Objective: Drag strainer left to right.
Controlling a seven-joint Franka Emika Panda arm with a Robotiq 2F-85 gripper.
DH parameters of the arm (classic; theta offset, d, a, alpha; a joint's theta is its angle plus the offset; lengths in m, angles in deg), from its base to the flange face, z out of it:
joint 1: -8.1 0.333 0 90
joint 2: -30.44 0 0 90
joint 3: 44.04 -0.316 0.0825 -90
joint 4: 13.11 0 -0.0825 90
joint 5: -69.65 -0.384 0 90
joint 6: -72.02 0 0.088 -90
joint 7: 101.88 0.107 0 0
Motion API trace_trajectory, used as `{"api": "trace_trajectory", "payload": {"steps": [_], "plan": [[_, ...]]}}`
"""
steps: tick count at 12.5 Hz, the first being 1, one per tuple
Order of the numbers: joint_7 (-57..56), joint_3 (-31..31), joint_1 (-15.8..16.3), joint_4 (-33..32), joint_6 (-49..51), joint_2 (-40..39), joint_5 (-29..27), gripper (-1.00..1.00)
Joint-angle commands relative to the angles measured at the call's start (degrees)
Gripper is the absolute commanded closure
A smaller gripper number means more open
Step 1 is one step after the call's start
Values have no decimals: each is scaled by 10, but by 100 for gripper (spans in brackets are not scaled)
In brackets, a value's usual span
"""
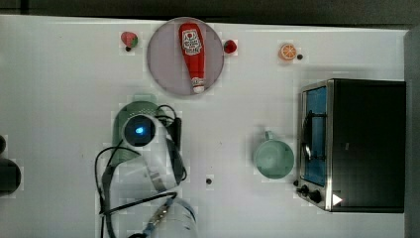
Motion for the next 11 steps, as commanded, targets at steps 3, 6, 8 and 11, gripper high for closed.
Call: {"api": "trace_trajectory", "payload": {"steps": [3,6,8,11], "plan": [[-130,75,-42,-11,-8,19,1,-100],[-184,113,-52,-11,-9,20,1,-100],[-195,137,-55,-11,-17,20,1,-100],[-220,166,-55,-11,-24,20,1,-100]]}}
